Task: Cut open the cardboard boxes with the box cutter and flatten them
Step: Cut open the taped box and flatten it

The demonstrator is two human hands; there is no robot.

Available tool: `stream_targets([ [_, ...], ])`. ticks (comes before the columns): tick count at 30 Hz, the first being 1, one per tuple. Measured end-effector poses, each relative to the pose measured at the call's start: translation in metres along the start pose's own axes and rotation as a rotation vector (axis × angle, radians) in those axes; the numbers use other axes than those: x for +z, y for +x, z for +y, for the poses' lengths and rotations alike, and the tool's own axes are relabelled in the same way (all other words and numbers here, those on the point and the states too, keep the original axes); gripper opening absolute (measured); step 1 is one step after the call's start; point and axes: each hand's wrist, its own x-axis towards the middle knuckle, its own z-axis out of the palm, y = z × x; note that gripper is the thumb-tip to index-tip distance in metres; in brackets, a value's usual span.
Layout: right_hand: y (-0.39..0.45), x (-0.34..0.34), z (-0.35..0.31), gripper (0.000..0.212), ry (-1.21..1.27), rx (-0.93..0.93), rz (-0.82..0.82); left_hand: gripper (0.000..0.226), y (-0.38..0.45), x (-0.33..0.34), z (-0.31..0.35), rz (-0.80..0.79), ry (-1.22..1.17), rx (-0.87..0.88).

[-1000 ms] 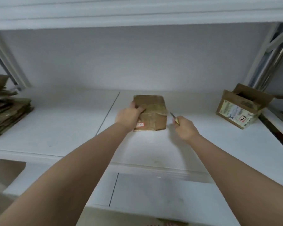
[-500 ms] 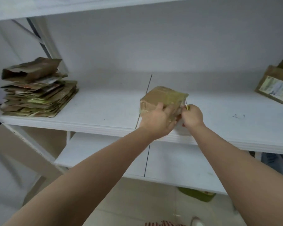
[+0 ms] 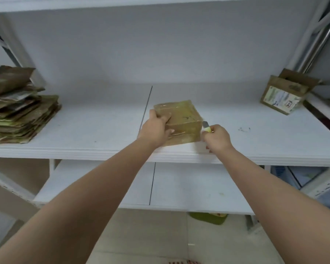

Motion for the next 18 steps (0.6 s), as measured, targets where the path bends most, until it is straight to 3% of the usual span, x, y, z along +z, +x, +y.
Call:
stream_targets([
  [5, 0.017, -0.025, 0.021, 0.018, 0.098, 0.083, 0.043, 0.057, 0.005, 0.012, 0.043, 0.015, 0.071, 0.009],
  [9, 0.025, -0.023, 0.04, 0.022, 0.219, 0.092, 0.078, 0.058, -0.003, 0.019, 0.064, 0.14, 0.351, 0.143],
  [11, 0.026, -0.021, 0.044, 0.024, 0.287, 0.074, 0.082, 0.06, 0.004, 0.016, 0.063, 0.169, 0.369, 0.23],
  [15, 0.032, -0.023, 0.045, 0.016, 0.35, 0.022, 0.068, 0.058, 0.025, 0.014, 0.058, -0.005, 0.193, 0.424],
  [18, 0.037, -0.025, 0.051, 0.017, 0.381, 0.041, 0.076, 0.055, 0.029, 0.027, 0.062, -0.113, 0.118, 0.337],
])
